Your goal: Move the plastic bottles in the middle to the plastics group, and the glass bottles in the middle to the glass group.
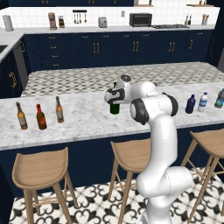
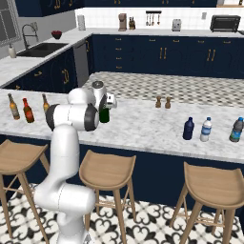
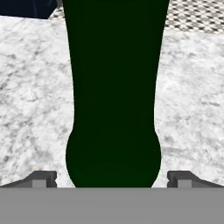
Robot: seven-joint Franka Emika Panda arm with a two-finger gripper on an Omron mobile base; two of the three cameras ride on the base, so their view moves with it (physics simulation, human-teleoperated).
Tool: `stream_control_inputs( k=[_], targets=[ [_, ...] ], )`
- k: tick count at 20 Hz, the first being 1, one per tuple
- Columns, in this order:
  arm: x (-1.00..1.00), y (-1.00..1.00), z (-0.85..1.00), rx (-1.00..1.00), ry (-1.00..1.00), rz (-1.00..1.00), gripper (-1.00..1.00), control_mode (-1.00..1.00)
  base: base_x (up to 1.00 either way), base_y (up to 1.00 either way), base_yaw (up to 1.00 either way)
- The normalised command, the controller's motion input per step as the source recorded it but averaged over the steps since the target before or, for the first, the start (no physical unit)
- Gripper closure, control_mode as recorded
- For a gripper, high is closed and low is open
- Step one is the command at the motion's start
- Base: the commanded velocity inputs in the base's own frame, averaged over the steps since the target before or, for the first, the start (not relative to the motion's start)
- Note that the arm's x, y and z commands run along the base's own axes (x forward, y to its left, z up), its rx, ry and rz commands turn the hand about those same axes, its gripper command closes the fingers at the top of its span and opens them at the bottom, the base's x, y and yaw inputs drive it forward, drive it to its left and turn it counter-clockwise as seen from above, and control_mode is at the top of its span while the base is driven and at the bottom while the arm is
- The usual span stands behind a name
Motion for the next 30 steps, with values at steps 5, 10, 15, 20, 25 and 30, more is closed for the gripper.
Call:
stream_control_inputs(
  k=[5, 10, 15, 20, 25, 30],
  targets=[
    [0.0, 0.0, -0.01, 0.0, 0.0, 0.0, -1.0, -1.0, 0.0, 0.0, 0.0],
    [0.0, 0.02, -0.04, 0.0, 0.0, 0.0, -1.0, -1.0, 0.0, 0.0, 0.0],
    [0.0, 0.04, 0.0, 0.0, 0.0, 0.0, 1.0, -1.0, 0.0, 0.0, 0.0],
    [0.0, 0.0, 0.0, 0.0, 0.0, 0.0, 1.0, -1.0, 0.0, 0.0, 0.0],
    [-0.11, 0.0, 0.23, 0.01, -0.03, 0.01, 1.0, -1.0, 0.0, 0.0, 0.0],
    [-0.59, 0.33, 0.57, 0.03, -0.11, 0.19, 1.0, -1.0, 0.0, 0.0, 0.0]
  ],
)
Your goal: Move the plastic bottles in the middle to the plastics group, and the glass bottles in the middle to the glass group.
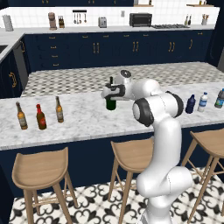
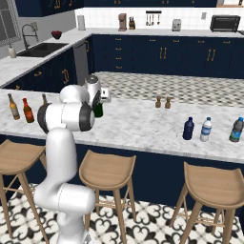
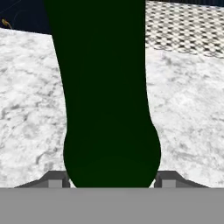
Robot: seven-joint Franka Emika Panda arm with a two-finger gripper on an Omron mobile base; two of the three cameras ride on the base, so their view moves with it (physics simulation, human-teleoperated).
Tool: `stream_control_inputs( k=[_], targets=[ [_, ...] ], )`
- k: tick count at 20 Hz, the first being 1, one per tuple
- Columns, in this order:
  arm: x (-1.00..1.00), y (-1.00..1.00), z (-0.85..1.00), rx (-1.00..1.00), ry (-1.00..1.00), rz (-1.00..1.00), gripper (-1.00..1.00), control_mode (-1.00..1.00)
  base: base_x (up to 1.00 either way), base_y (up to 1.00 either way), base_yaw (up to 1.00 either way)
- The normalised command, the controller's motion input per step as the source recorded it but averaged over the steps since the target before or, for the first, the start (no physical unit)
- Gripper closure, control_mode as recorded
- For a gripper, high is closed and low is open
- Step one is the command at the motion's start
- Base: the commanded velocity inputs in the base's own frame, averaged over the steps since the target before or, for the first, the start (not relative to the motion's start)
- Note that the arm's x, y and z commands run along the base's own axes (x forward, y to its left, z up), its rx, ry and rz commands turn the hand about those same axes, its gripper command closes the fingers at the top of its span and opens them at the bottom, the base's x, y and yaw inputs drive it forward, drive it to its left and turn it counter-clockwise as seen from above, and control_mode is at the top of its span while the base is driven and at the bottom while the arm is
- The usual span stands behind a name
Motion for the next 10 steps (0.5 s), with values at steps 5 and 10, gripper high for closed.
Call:
stream_control_inputs(
  k=[5, 10],
  targets=[
    [-0.46, 0.8, 0.15, 0.0, -0.05, 0.34, 1.0, -1.0, 0.0, 0.0, 0.0],
    [-0.38, 0.84, 0.0, 0.0, 0.0, 0.35, 1.0, -1.0, 0.0, 0.0, 0.0]
  ],
)
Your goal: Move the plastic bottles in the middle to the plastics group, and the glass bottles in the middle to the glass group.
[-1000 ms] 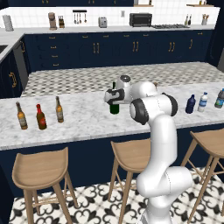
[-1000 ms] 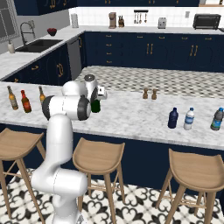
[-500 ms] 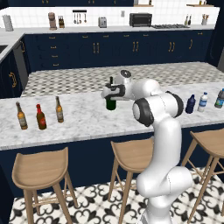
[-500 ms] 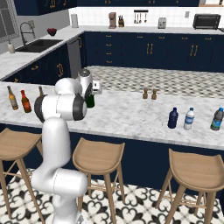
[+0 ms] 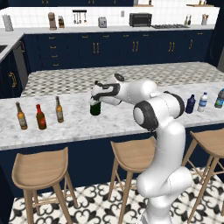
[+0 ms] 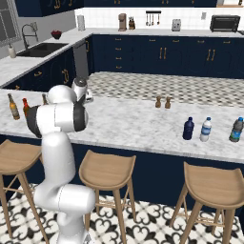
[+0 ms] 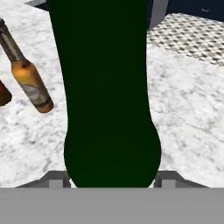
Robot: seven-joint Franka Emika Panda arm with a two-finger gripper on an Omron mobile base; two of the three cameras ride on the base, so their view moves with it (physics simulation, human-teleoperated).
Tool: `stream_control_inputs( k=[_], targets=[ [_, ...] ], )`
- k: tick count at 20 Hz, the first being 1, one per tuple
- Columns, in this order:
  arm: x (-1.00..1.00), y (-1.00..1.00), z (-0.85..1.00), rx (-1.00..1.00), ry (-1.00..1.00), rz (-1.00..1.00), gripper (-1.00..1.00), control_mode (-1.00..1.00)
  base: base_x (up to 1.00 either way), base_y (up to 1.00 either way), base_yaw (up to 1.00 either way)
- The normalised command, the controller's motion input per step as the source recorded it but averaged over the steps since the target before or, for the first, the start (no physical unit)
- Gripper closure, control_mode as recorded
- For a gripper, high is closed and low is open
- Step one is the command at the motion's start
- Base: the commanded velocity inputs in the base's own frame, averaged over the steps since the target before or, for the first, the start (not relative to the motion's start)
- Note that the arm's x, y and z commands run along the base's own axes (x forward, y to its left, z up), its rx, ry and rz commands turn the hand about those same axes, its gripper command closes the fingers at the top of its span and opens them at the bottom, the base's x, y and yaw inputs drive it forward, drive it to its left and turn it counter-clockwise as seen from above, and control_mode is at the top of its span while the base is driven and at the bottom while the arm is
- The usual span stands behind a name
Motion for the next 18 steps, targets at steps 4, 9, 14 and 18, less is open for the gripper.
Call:
stream_control_inputs(
  k=[4, 9, 14, 18],
  targets=[
    [-0.13, 0.83, 0.0, 0.0, 0.0, 0.31, 1.0, -1.0, 0.0, 0.0, 0.0],
    [-0.03, 0.63, 0.0, 0.0, 0.0, 0.24, 1.0, -1.0, 0.0, 0.0, 0.0],
    [0.0, 0.46, 0.0, 0.0, 0.0, 0.13, 1.0, -1.0, 0.0, 0.0, 0.0],
    [0.2, 0.3, 0.0, 0.0, 0.0, 0.08, 1.0, -1.0, 0.0, 0.0, 0.0]
  ],
)
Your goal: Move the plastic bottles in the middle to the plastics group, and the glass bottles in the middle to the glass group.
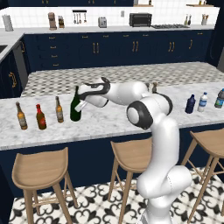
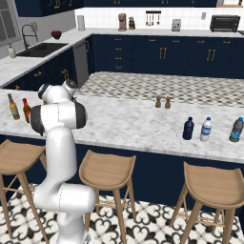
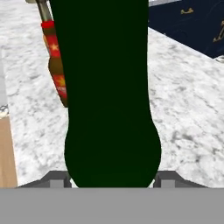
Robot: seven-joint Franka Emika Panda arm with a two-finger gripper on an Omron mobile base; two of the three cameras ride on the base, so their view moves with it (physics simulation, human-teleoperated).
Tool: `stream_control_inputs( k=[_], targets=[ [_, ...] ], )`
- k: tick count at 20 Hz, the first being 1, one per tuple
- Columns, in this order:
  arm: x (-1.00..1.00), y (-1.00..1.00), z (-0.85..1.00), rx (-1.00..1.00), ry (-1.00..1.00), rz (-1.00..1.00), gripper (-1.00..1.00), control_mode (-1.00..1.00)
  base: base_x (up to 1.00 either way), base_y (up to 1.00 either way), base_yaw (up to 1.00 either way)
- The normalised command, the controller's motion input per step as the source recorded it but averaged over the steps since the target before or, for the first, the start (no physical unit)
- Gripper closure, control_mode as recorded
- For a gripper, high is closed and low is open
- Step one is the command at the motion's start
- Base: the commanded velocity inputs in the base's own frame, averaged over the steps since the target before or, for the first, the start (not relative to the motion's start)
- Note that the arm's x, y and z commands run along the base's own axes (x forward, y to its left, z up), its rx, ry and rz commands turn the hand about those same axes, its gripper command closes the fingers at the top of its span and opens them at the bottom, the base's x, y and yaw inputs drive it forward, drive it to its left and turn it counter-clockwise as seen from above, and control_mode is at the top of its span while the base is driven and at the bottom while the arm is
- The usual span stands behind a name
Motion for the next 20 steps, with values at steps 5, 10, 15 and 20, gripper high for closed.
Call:
stream_control_inputs(
  k=[5, 10, 15, 20],
  targets=[
    [0.37, 0.13, 0.0, 0.0, 0.0, 0.06, 1.0, -1.0, 0.0, 0.0, 0.0],
    [0.27, 0.0, 0.0, 0.0, 0.0, 0.02, 1.0, -1.0, 0.0, 0.0, 0.0],
    [0.08, 0.06, -0.21, 0.0, 0.0, 0.04, 1.0, -1.0, 0.0, 0.0, 0.0],
    [0.0, 0.15, -0.5, 0.0, 0.0, 0.06, 1.0, -1.0, 0.0, 0.0, 0.0]
  ],
)
